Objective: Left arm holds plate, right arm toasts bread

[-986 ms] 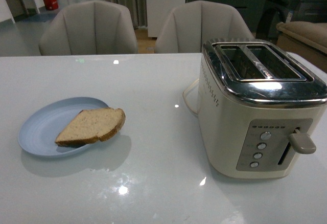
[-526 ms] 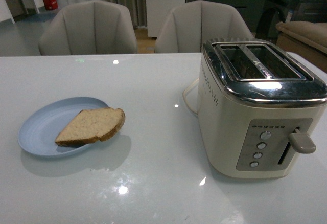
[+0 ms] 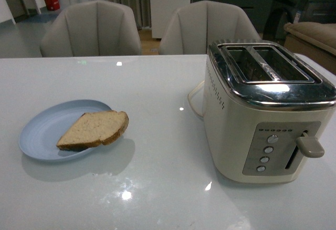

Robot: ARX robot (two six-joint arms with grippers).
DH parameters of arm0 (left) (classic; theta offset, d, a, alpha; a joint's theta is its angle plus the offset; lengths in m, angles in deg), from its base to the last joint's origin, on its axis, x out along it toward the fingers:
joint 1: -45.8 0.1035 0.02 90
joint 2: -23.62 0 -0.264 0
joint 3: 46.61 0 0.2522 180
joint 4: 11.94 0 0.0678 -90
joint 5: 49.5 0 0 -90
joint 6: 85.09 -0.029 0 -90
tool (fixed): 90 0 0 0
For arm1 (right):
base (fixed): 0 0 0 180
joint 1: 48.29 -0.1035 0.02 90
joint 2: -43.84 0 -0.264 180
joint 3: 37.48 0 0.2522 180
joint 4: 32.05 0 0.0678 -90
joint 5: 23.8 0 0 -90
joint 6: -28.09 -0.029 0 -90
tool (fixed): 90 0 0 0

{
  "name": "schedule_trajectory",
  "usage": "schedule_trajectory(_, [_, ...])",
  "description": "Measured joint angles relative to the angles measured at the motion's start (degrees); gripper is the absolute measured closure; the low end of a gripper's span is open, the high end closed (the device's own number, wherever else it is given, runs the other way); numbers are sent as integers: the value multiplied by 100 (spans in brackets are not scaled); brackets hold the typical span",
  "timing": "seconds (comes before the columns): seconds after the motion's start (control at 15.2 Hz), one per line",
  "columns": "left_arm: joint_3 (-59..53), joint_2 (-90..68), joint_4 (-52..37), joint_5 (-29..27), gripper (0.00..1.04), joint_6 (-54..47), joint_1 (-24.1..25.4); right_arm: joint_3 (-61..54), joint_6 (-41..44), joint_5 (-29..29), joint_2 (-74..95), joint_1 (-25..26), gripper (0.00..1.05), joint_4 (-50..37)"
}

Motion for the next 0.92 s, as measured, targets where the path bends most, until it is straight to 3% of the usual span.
schedule_trajectory(0.13, [343,-2430,-1895,-105,7,-190,4,0,0,0,0,0,6,0])
schedule_trajectory(0.26, [1196,-4358,-2861,-4,7,-352,-22,0,0,0,0,0,6,2])
schedule_trajectory(0.59, [4207,-8636,-2347,-37,7,-870,374,0,2,0,0,0,6,0])
schedule_trajectory(0.92, [5512,-10035,-1945,-260,7,-1102,584,0,0,0,0,0,6,0])
